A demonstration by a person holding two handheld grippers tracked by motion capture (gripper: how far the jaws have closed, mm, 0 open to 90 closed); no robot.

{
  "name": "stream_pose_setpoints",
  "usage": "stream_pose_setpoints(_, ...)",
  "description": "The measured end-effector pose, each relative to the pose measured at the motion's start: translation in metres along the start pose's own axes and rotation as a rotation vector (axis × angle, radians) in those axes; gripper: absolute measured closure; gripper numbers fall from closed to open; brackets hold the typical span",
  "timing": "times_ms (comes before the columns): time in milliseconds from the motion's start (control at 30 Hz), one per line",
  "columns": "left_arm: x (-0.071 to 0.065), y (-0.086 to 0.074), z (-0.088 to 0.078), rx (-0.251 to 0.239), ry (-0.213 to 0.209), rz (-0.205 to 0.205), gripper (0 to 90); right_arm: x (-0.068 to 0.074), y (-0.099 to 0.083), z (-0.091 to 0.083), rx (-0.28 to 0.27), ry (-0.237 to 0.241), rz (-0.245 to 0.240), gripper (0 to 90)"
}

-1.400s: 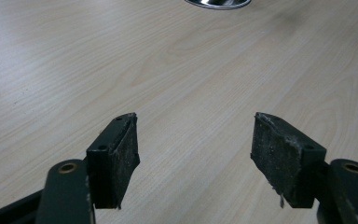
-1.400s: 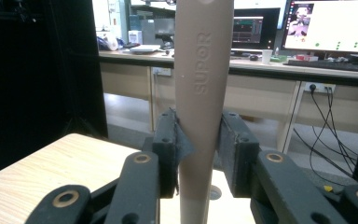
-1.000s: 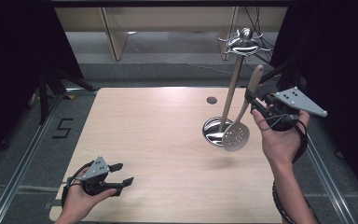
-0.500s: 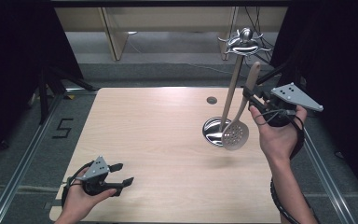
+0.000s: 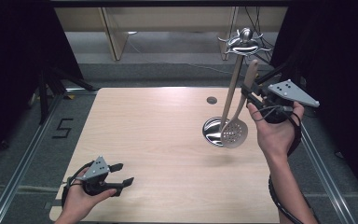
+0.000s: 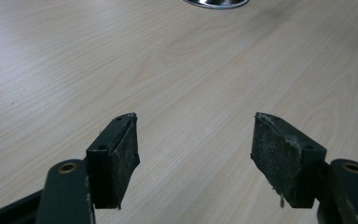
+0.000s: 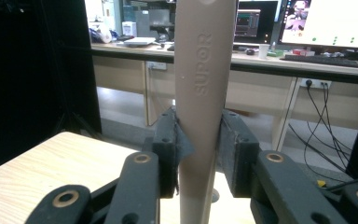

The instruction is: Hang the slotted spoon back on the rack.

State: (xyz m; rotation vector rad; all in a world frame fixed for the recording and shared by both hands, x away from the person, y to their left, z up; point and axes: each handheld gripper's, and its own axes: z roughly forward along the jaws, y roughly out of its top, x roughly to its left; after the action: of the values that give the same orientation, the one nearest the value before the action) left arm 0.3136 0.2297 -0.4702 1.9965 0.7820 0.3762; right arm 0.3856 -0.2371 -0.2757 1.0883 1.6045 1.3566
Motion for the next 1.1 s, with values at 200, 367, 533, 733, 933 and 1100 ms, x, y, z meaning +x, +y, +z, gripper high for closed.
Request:
stream_pose_setpoints(200,0.000,0.000,0.000,0.006,0.005,0.006,30.9,0.000,0.001,0.003,0.016,-0.009,0.017,70.5)
stream_pose_setpoints(367,-0.001,0.000,0.001,-0.004,-0.009,-0.012,30.9,0.000,0.001,0.006,0.026,-0.005,0.007,70.5)
stream_pose_setpoints(533,-0.002,-0.001,0.002,-0.009,-0.011,-0.019,30.9,-0.001,0.002,0.010,0.034,-0.009,0.008,70.4)
stream_pose_setpoints(733,-0.002,-0.001,0.002,-0.009,-0.012,-0.018,30.9,-0.001,0.003,0.013,0.041,-0.006,0.005,70.4)
stream_pose_setpoints(933,-0.001,0.000,0.001,-0.004,-0.011,-0.012,30.9,0.000,0.005,0.017,0.049,-0.011,0.018,70.4)
stream_pose_setpoints(1100,-0.001,0.000,0.001,0.000,-0.003,-0.008,30.9,0.000,0.006,0.020,0.051,-0.017,0.007,70.4)
